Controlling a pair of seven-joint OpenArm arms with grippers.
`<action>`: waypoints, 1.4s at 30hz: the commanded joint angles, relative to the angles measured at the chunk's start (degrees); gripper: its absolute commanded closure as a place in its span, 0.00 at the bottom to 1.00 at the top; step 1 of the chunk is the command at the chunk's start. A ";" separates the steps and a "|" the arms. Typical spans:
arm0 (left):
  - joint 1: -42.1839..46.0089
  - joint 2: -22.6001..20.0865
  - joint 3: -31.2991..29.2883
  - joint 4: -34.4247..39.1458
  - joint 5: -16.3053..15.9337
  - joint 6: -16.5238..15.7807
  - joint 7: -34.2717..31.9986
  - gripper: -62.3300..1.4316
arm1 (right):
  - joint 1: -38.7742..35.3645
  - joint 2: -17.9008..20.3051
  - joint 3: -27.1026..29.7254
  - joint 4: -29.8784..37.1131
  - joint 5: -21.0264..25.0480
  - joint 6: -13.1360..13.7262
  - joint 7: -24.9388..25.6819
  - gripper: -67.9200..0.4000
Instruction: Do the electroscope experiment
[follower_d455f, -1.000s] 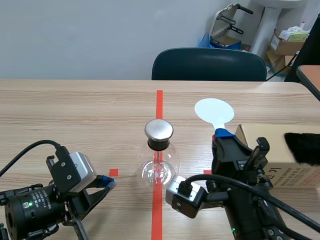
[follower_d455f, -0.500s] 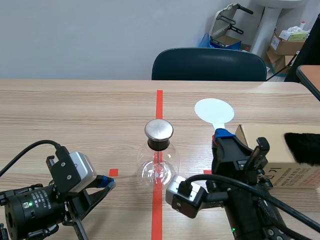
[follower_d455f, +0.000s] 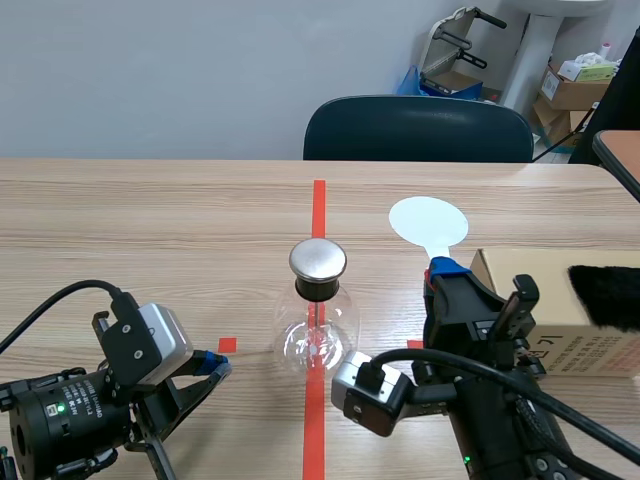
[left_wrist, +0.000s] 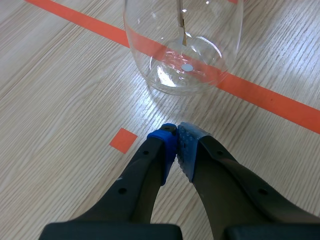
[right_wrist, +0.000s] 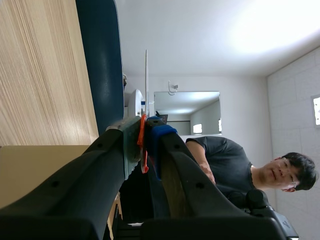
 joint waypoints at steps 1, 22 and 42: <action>-0.15 0.17 -0.31 0.57 -0.35 -0.13 -0.61 0.95 | 0.04 0.44 0.37 1.07 -0.04 -0.85 -0.20 0.98; -0.15 0.31 -0.31 0.57 -0.35 -0.13 -0.55 0.95 | 0.04 0.44 0.37 1.07 -0.04 -0.87 0.02 0.98; -0.15 0.33 -0.31 0.57 -0.35 -0.13 -0.57 0.95 | 0.04 0.44 0.37 1.07 -0.04 -2.60 14.62 0.98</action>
